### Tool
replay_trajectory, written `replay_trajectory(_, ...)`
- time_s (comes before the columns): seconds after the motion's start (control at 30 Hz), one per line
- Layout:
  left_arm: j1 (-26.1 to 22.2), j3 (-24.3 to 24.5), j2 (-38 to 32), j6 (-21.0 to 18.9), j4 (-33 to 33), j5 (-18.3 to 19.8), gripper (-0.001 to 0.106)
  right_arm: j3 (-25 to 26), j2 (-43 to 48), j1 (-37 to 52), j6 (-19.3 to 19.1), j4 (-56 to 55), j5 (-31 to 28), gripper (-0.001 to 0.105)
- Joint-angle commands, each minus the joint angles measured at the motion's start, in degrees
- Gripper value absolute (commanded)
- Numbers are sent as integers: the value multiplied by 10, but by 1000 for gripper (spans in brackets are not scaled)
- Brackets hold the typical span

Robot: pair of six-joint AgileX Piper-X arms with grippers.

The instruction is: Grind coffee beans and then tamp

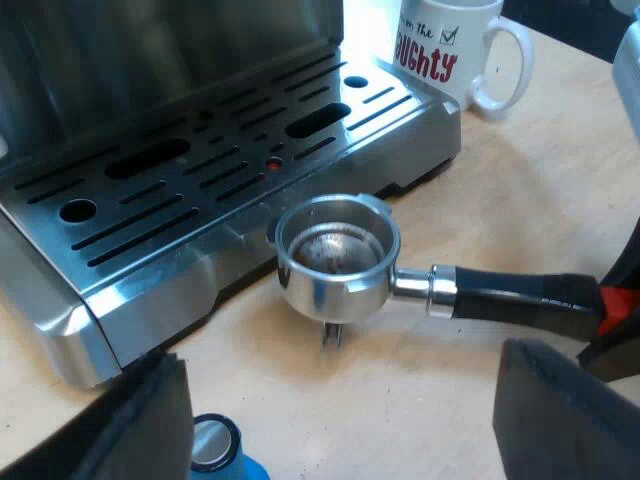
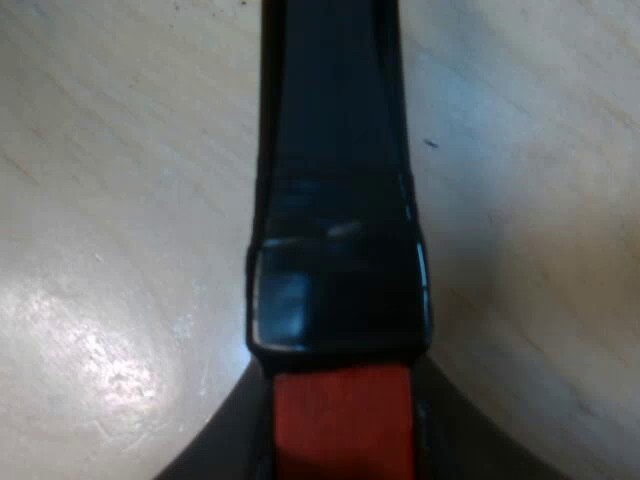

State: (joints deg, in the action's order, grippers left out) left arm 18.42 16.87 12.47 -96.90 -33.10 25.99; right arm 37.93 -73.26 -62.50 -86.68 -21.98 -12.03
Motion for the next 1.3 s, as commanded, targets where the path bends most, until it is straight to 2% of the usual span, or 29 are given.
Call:
replay_trajectory(0.03, 0, 1, -3, -2, 4, -6, 65, 4, -8, 3, -10, 31, -6, 0)
replay_trajectory(0.77, 0, -1, -3, -2, 8, -6, 65, 4, -74, 3, -5, 84, -6, 0)
replay_trajectory(0.9, 0, -1, -3, -2, 8, -6, 65, 4, -74, 3, 6, 77, -6, 0)
replay_trajectory(1.3, 0, -1, -3, -2, 8, -6, 65, 4, -74, 3, 8, 28, -6, 0)
